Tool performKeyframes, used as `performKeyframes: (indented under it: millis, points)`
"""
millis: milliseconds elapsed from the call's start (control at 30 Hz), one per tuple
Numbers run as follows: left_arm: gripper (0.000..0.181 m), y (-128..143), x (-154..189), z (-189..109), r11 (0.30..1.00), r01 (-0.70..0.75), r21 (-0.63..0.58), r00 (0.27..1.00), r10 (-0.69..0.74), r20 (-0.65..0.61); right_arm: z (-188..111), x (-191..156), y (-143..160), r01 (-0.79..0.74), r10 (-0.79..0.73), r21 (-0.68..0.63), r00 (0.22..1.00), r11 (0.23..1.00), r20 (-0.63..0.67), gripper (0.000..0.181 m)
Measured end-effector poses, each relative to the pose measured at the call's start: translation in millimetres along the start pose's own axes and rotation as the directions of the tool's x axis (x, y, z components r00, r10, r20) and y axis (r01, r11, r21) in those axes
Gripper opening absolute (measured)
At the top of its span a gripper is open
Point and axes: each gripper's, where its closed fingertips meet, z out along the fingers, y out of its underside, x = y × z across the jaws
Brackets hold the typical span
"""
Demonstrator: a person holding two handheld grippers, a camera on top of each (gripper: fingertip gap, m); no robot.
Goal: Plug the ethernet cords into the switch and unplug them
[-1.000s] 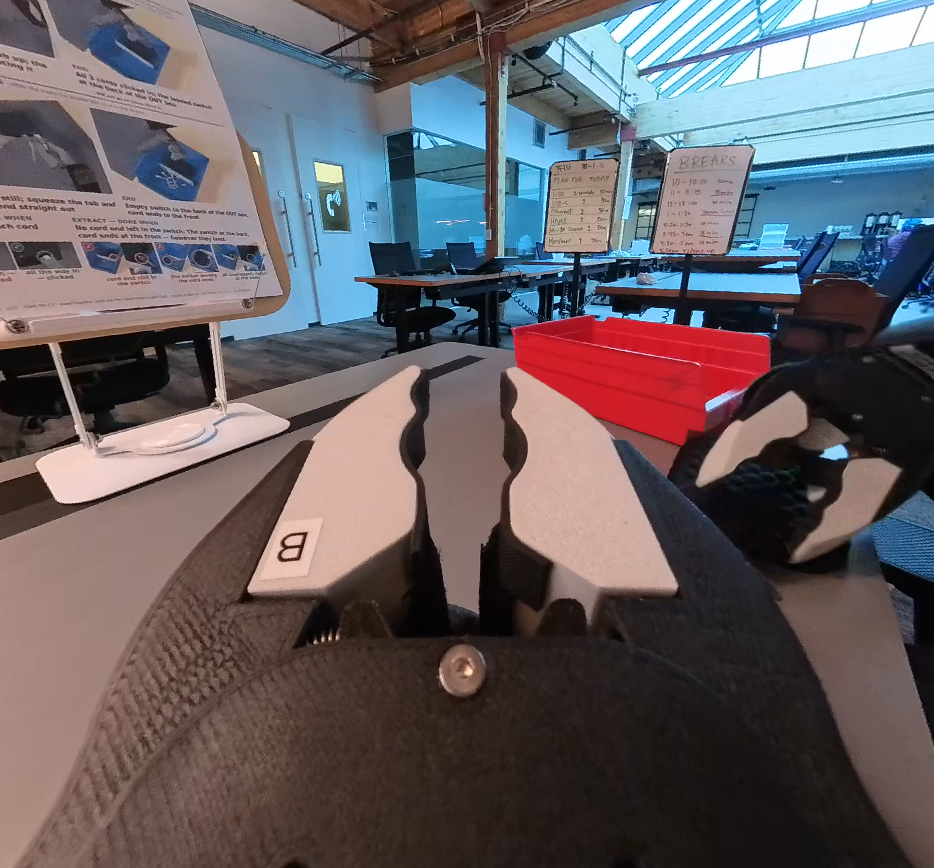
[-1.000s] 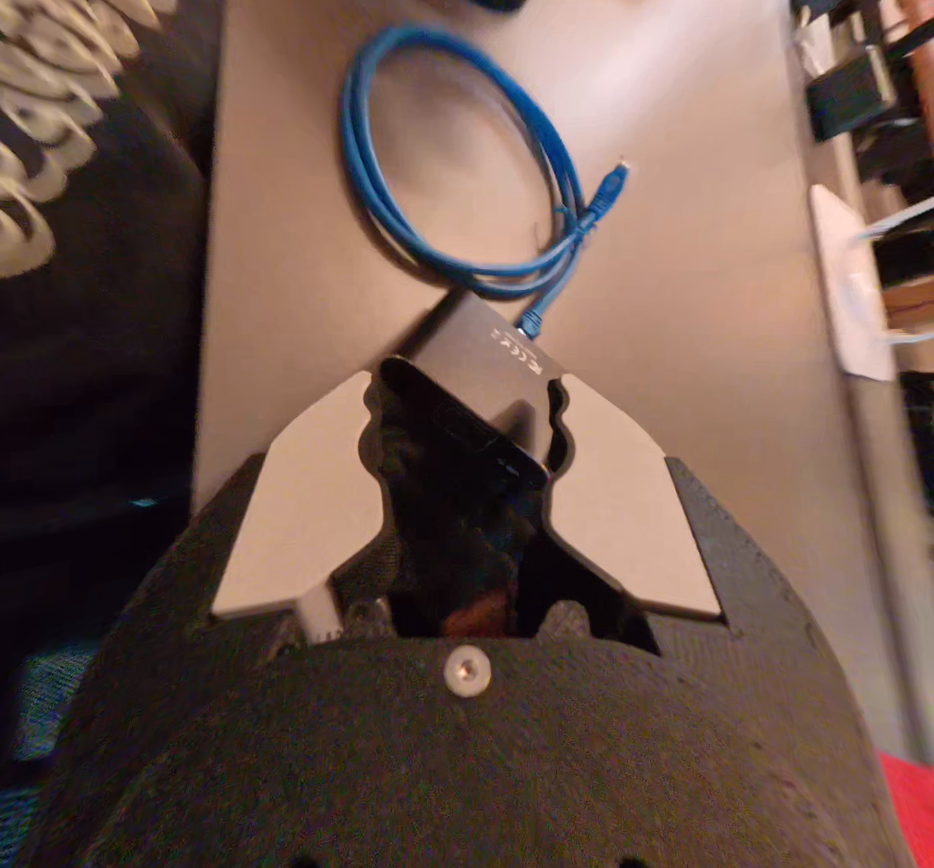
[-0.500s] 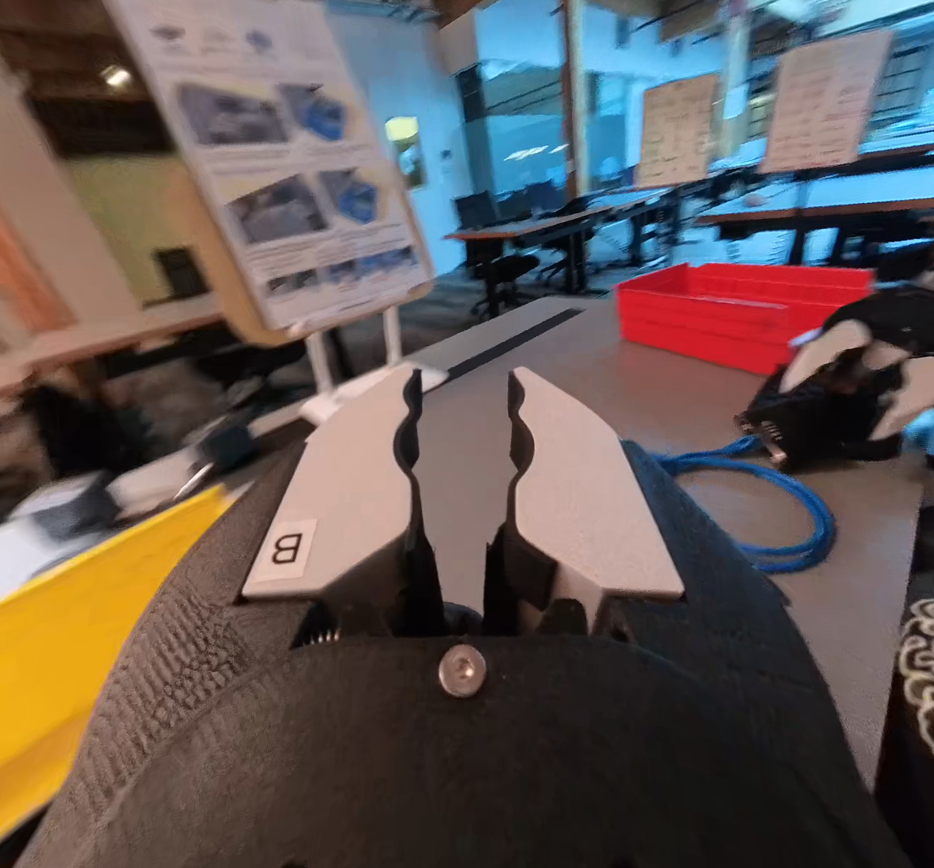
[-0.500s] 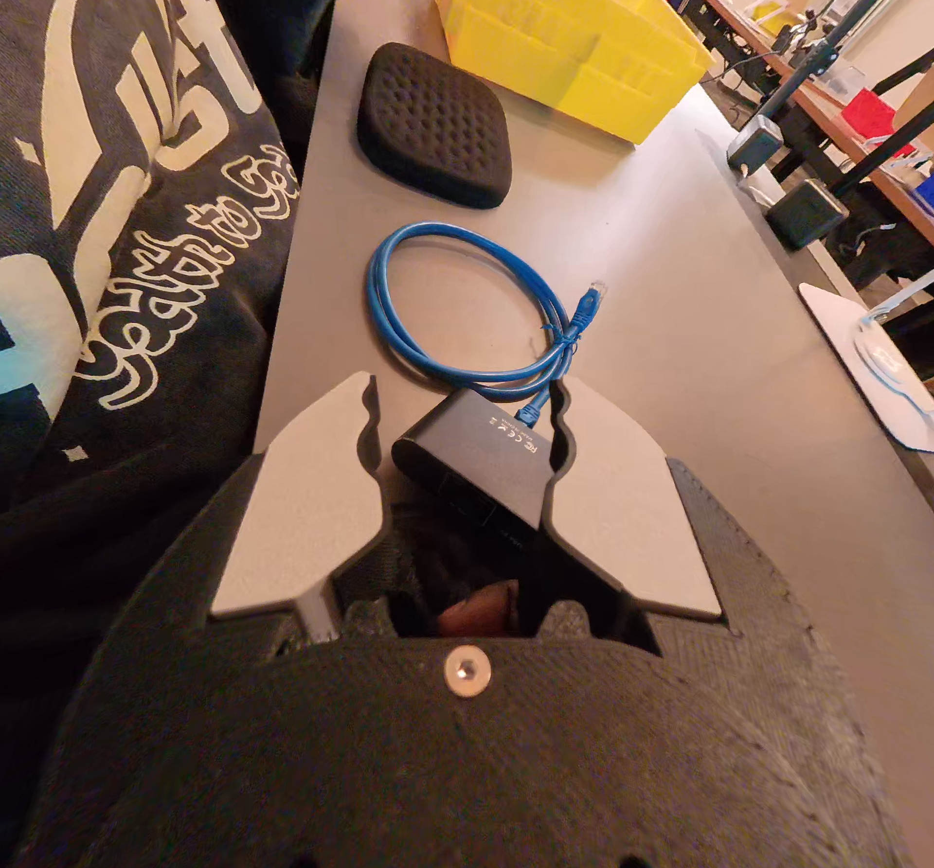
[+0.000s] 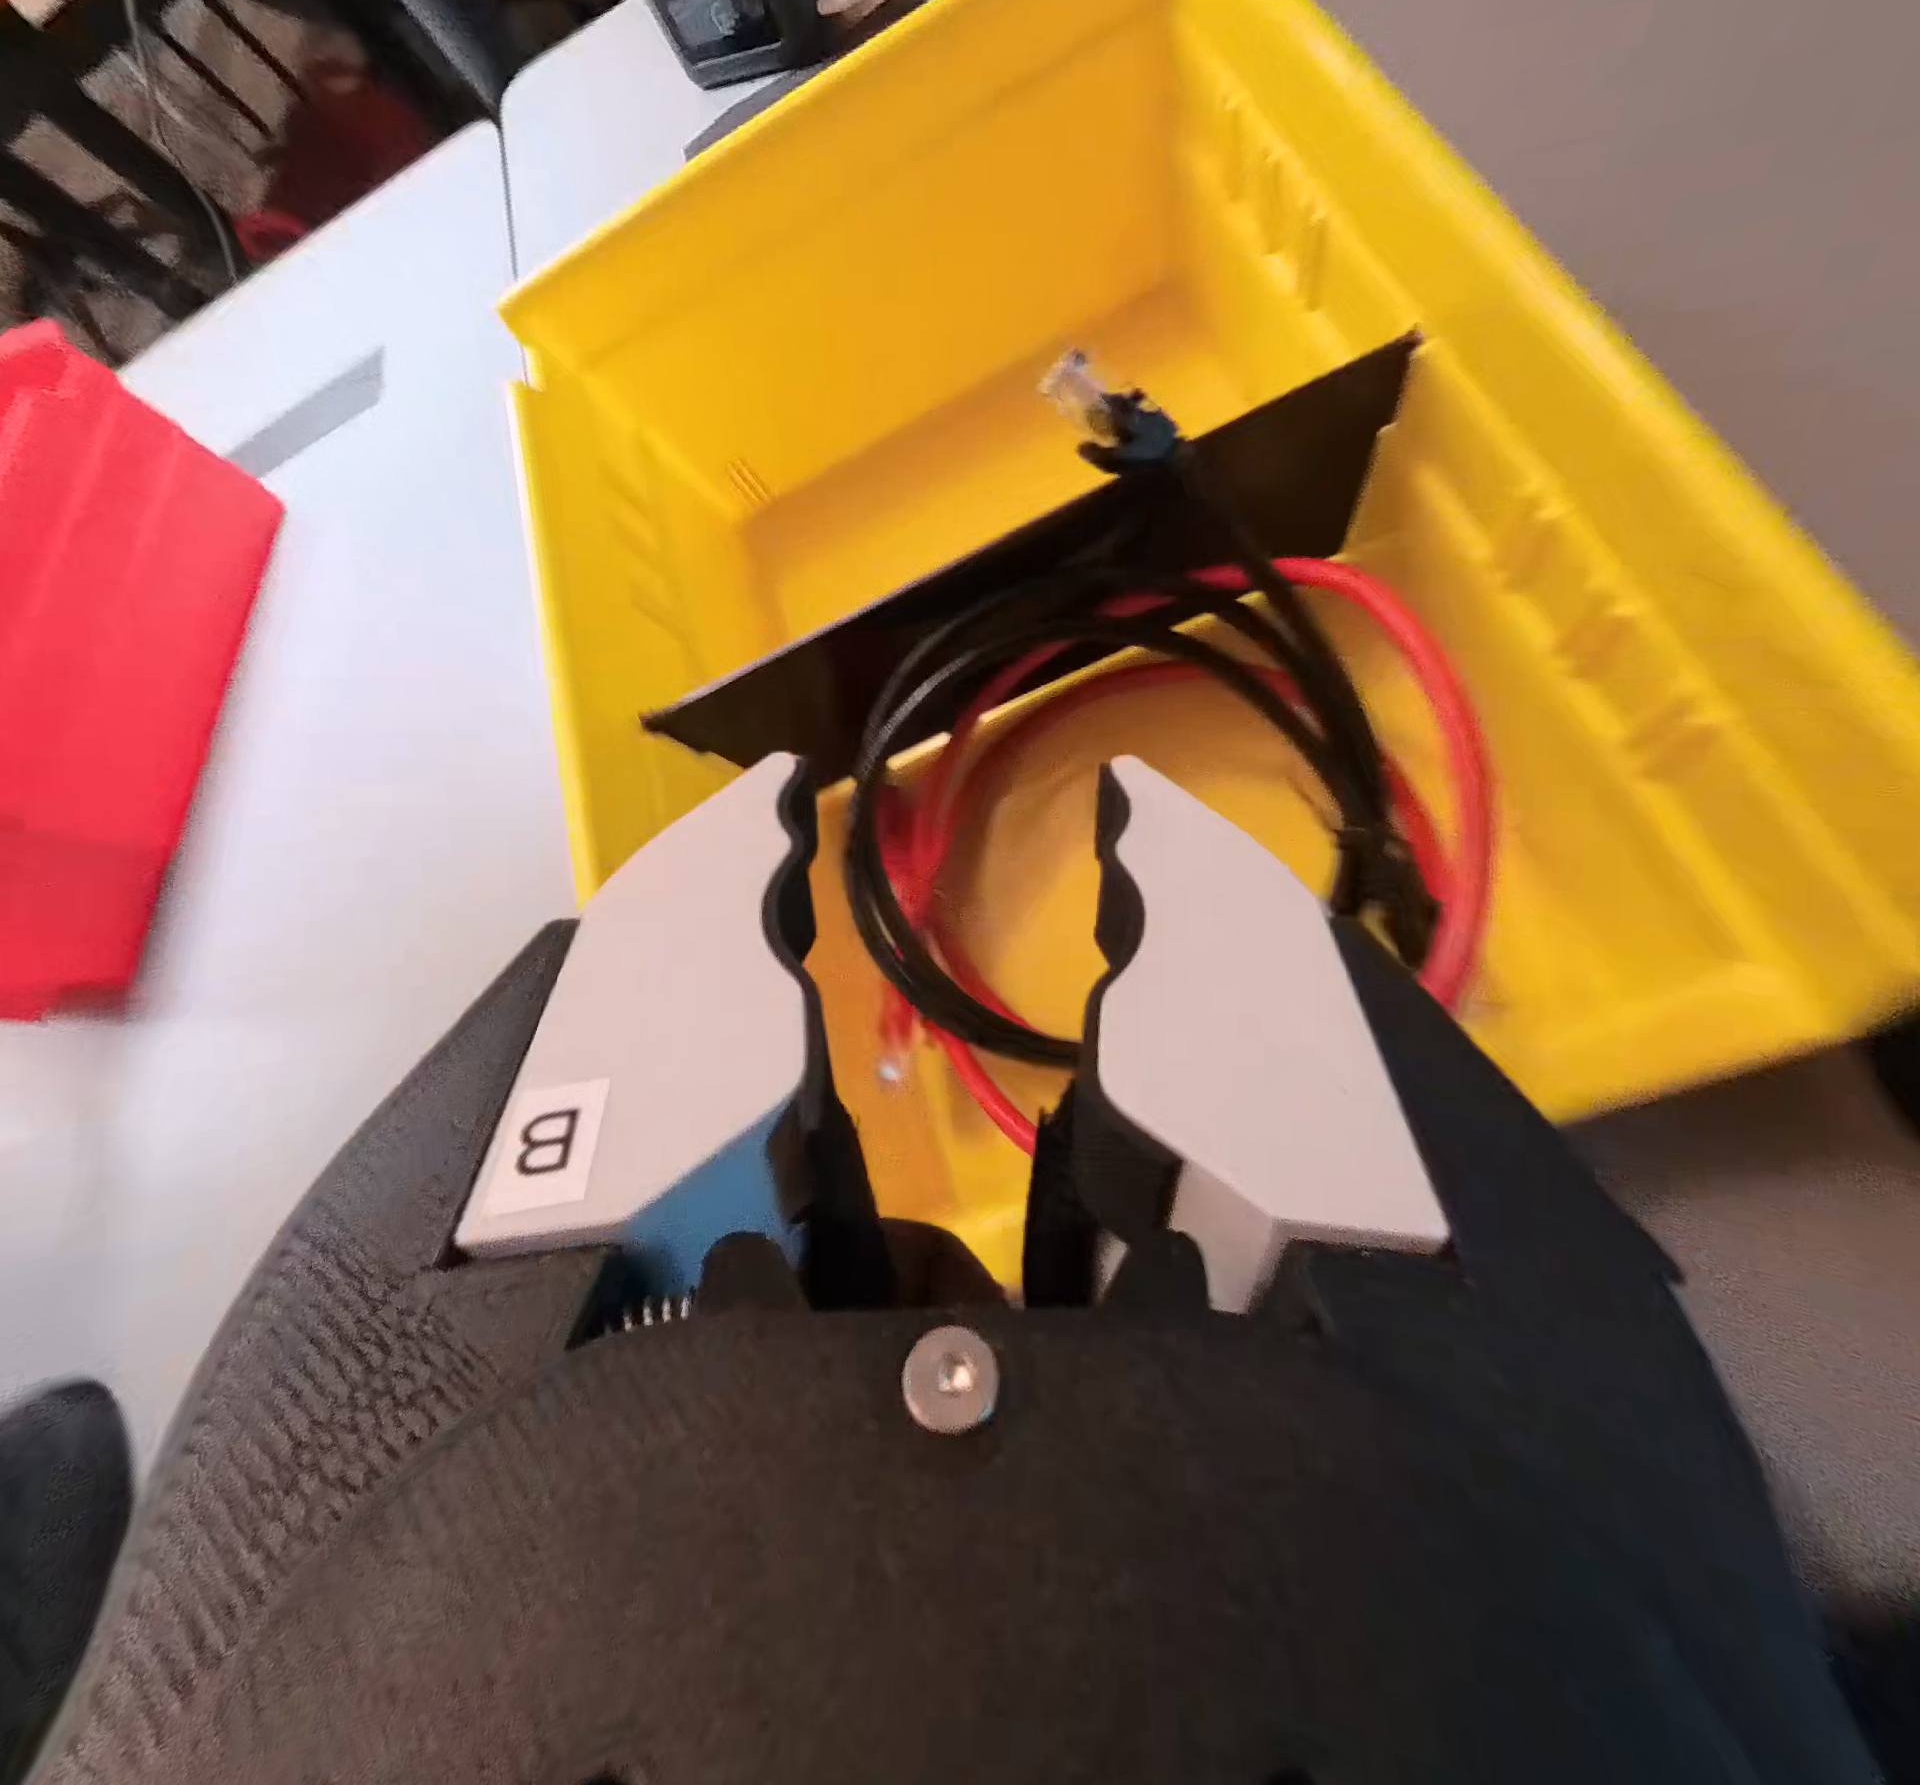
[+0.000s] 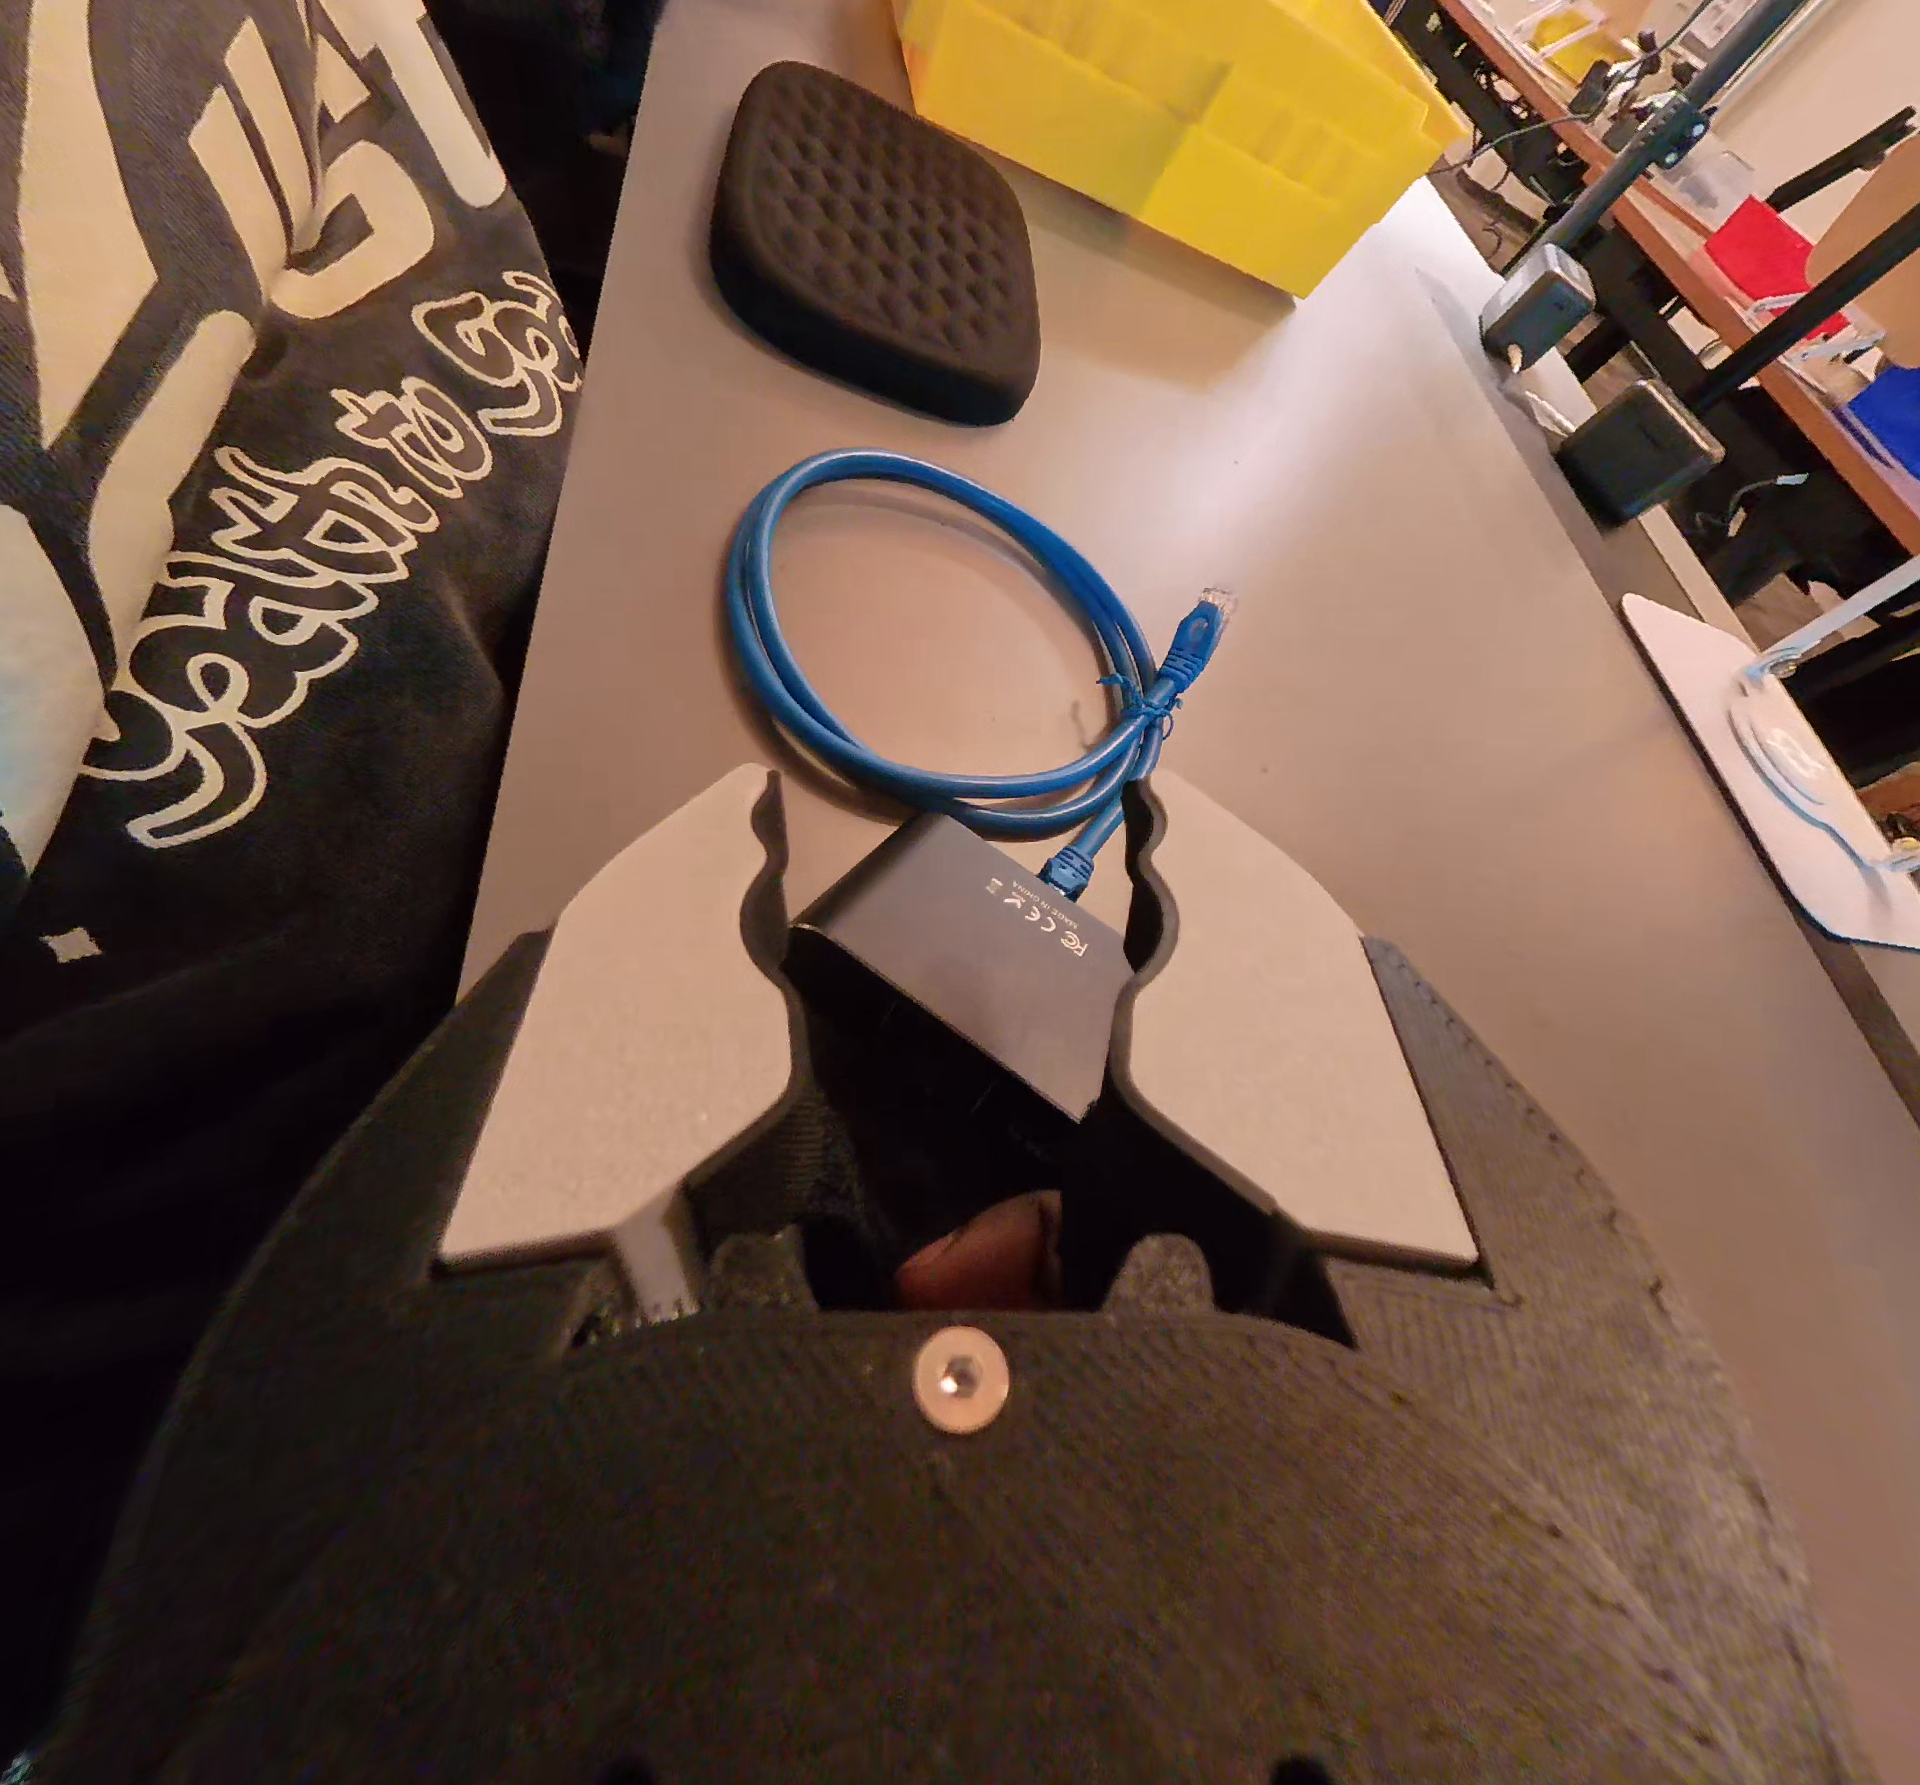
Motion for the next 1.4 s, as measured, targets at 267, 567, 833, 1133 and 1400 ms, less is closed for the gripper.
performKeyframes:
  millis: [267,567,833,1133,1400]
  points:
    - [0.057,26,-15,48,0.982,-0.123,-0.145,0.989,0.133,0.063,-3,0,-1,0.023,-0.022,0.009,0.999,1.000,-0.027,0.059]
    - [0.009,25,-29,46,0.997,-0.013,-0.076,0.993,0.022,0.119,1,-2,3,0.048,-0.049,-0.018,0.998,0.999,-0.031,0.057]
    - [0.009,-48,-46,-29,0.951,-0.040,0.308,0.945,-0.064,0.321,1,-3,4,0.073,-0.074,-0.034,0.996,0.997,-0.043,0.056]
    - [0.007,-129,-37,-121,0.695,-0.187,0.695,0.826,-0.272,0.495,-1,8,-10,0.009,-0.003,0.068,0.995,0.998,-0.098,0.056]
    - [0.007,-210,80,-110,0.568,-0.361,0.740,0.901,0.007,0.434,0,18,-54,-0.065,0.122,0.323,0.980,0.944,-0.159,0.053]
